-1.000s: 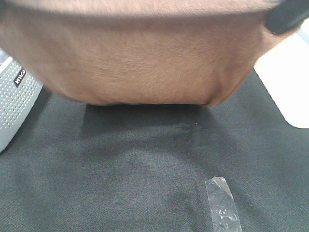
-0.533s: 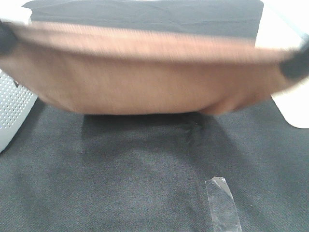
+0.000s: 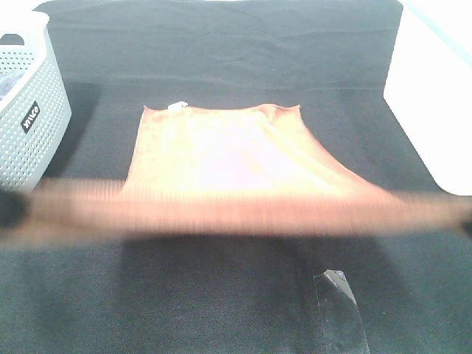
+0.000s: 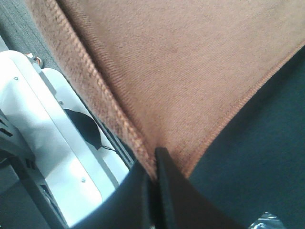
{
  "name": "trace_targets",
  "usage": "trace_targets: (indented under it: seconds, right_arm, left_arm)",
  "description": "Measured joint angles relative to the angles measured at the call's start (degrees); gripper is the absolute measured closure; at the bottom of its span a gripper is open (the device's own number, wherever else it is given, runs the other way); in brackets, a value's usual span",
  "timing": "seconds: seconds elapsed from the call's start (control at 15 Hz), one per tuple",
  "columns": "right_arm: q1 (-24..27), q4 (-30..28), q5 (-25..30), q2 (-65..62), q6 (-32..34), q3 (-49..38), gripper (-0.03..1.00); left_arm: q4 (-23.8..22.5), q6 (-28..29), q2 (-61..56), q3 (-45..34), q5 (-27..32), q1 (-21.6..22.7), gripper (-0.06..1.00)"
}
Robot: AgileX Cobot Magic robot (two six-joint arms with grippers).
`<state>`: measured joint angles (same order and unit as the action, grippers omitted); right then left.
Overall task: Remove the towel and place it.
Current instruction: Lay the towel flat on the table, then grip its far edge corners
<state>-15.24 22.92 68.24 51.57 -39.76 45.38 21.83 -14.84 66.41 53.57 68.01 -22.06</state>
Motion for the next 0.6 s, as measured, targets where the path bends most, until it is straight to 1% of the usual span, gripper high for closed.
trace_targets:
  seconds: [0.13, 0.33, 0.47, 0.6]
  right_arm:
    - [0.0, 0.8, 0.17, -2.86, 0.06, -2.69, 0.96]
    - [0.06, 0.74, 0.23, -3.5, -0.46, -5.21, 0.96]
    - [0.06, 0.74, 0.23, -2.98, -0.97, -5.96, 0.96]
    - [0.06, 0.74, 0.29, 0.06, -1.6, -7.33, 0.96]
  left_arm:
    - [1.6, -0.06, -0.17, -2.86, 0.06, -0.46, 0.94]
    - [0.74, -0.06, 0.0, -3.72, 0.11, -3.09, 0.94]
    - [0.69, 0.0, 0.57, -3.72, 0.11, -3.32, 0.94]
    - [0.34, 0.0, 4.81, -3.72, 0.17, -3.38, 0.94]
